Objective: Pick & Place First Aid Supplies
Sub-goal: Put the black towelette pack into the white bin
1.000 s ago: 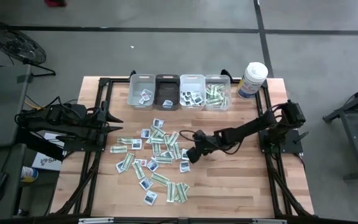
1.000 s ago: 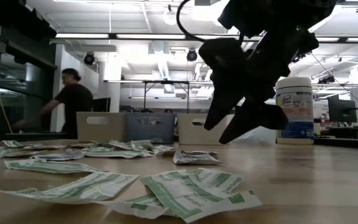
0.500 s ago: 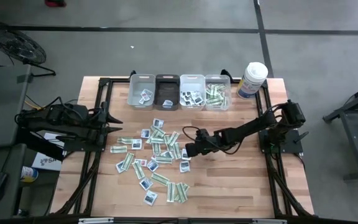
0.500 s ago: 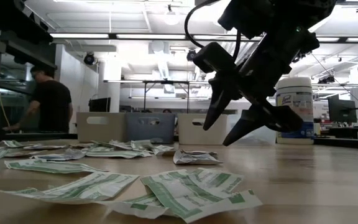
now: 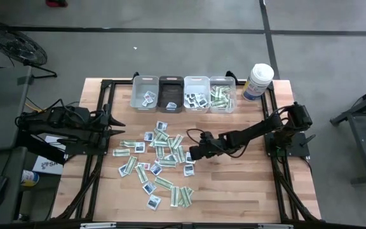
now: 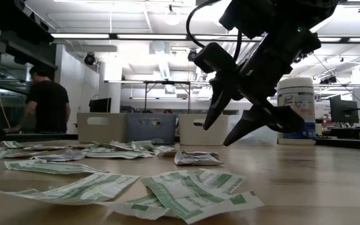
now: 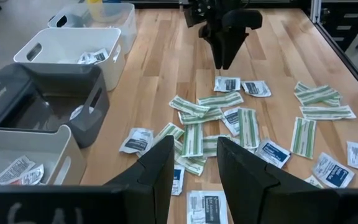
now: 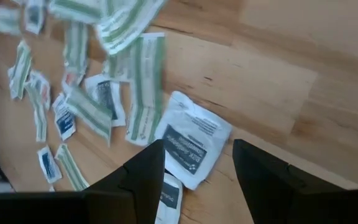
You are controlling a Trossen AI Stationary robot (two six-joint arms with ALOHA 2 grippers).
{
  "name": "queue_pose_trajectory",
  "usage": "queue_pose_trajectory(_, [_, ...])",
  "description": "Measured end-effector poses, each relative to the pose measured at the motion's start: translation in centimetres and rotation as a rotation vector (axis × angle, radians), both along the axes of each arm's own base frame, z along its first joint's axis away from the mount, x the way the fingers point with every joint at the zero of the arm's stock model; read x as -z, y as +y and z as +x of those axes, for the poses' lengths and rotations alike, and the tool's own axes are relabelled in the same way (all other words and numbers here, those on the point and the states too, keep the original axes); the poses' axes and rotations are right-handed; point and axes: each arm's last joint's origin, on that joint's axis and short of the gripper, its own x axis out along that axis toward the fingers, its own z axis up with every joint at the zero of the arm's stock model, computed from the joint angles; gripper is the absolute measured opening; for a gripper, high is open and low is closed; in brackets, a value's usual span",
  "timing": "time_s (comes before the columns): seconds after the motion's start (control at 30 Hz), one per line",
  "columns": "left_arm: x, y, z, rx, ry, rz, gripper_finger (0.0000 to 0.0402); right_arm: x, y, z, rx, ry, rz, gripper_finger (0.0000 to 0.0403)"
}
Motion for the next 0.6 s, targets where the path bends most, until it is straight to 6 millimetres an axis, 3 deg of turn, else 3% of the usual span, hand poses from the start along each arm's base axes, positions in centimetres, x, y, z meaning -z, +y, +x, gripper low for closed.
queue_pose_trajectory(0.4, [0.07,0.01,-0.03,0.011,0.01,0.024,0.0119,-0.31,0.12,0.34,-0.547,-0.06,-0.477,0.0183])
queue_pose_trajectory(0.6, [0.29,0.02,-0.15,0.012,0.036,0.027,0.0119,-0.97,0.18,0.84,-0.717,-0.074,-0.648,0.0183])
